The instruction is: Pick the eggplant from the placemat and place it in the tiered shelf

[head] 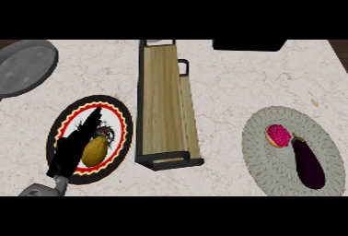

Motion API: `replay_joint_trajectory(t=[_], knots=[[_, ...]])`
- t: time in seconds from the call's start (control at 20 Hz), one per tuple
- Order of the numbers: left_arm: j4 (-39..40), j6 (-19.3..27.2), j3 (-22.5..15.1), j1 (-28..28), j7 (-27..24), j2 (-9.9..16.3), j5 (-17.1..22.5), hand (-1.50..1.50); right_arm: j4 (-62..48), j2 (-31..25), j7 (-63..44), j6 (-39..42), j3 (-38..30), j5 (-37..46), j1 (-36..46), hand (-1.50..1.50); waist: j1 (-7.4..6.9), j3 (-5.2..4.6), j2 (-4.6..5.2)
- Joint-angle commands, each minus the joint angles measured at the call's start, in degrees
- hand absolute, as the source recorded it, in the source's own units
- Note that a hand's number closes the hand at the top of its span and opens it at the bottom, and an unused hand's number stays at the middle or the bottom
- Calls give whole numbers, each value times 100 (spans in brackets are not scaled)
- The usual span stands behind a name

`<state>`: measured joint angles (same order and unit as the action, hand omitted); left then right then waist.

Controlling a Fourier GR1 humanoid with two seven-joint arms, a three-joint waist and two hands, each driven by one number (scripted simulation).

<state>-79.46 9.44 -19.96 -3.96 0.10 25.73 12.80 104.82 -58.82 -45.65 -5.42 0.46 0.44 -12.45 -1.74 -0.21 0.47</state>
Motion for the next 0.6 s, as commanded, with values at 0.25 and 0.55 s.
replay_joint_trajectory(t=[0.25, 0.55], knots=[[351, -202, -128, 39, -174, -202, -139, 0, -166, 48, -2532, 801, 1685, 1241, 1601, -150, -172, 11, 26], [321, -159, 63, -191, 103, -292, -117, 0, -1093, 1375, -2925, 944, 2405, 1502, 2608, -150, -55, 17, -5]])
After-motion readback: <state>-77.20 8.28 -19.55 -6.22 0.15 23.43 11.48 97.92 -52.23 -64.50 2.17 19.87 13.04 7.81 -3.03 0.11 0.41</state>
